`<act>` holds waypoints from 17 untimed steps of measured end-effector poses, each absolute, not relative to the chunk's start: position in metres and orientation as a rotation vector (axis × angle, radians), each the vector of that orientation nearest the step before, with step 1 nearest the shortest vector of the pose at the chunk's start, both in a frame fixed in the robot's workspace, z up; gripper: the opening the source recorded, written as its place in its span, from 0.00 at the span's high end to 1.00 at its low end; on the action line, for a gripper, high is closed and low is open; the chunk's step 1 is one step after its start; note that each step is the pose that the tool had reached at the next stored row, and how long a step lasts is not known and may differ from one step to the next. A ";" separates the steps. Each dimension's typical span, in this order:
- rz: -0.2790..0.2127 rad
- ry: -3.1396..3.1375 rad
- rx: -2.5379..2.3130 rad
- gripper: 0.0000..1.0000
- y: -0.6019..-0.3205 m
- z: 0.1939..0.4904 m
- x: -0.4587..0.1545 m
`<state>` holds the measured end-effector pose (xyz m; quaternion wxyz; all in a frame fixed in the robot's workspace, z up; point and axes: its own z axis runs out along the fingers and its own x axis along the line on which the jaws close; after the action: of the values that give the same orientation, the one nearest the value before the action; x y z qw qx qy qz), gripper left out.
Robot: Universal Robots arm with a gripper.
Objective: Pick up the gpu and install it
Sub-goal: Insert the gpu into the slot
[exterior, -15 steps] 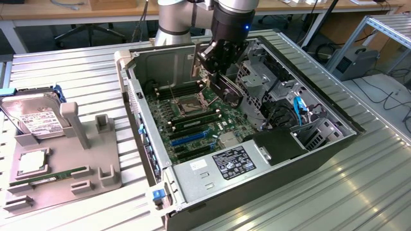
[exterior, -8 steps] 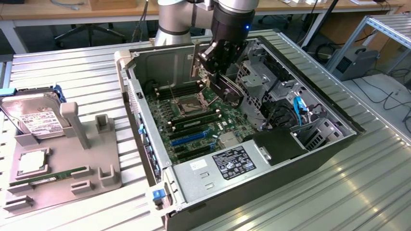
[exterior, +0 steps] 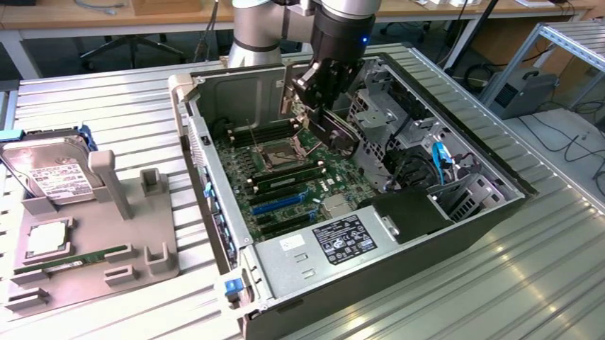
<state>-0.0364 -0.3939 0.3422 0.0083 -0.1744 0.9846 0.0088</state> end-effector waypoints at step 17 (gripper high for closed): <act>0.028 3.061 -0.632 0.73 -0.394 0.342 -0.036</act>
<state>-0.0362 -0.3939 0.3422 0.0081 -0.2022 0.9793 0.0091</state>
